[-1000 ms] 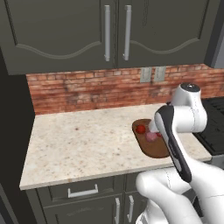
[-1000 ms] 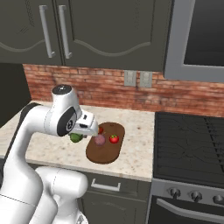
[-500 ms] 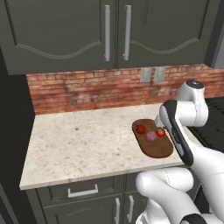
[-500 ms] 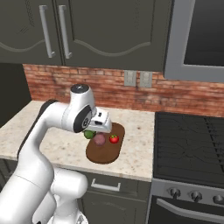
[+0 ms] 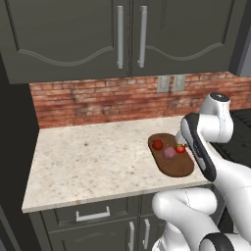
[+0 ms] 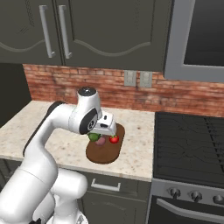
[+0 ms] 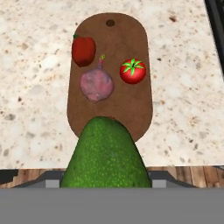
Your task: Place the avocado, onion, tomato, and bell pepper on the cutting board.
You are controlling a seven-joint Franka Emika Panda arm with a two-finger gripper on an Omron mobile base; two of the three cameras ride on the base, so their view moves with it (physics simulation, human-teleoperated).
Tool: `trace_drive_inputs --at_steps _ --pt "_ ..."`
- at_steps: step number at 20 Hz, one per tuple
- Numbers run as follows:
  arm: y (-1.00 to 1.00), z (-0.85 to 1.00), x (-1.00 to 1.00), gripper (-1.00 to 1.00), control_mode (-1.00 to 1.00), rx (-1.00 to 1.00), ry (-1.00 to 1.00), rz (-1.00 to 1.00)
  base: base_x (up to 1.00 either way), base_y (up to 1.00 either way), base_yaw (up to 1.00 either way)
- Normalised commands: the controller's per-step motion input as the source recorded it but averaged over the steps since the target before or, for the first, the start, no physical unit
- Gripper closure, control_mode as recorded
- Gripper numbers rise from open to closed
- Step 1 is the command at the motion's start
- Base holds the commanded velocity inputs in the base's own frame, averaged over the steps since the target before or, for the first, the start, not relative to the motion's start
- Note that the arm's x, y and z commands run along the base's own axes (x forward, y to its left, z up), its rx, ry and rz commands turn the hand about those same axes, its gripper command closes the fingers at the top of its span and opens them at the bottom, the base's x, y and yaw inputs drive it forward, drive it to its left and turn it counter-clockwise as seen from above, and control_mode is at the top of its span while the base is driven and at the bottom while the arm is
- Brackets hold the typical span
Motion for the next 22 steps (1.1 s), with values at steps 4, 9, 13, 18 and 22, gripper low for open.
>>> trace_drive_inputs --at_steps 4,9,13,18,22 --pt "0.0 -0.25 0.03 1.0 -1.0 0.0 -0.02 0.0 0.0 0.0 0.0" --pt "0.0 -0.21 0.03 1.0 -1.0 0.0 -0.04 0.0 0.0 0.0 0.0" --pt "-0.05 -0.17 0.09 1.0 -1.0 0.0 -0.04 0.0 0.0 0.0 0.0" --pt "-0.13 -0.2 0.23 1.0 -1.0 0.0 0.0 0.0 0.0 0.0 0.0" --pt "-0.22 -0.2 0.2 1.0 -1.0 0.0 0.0 0.0 0.0 0.0 0.0"
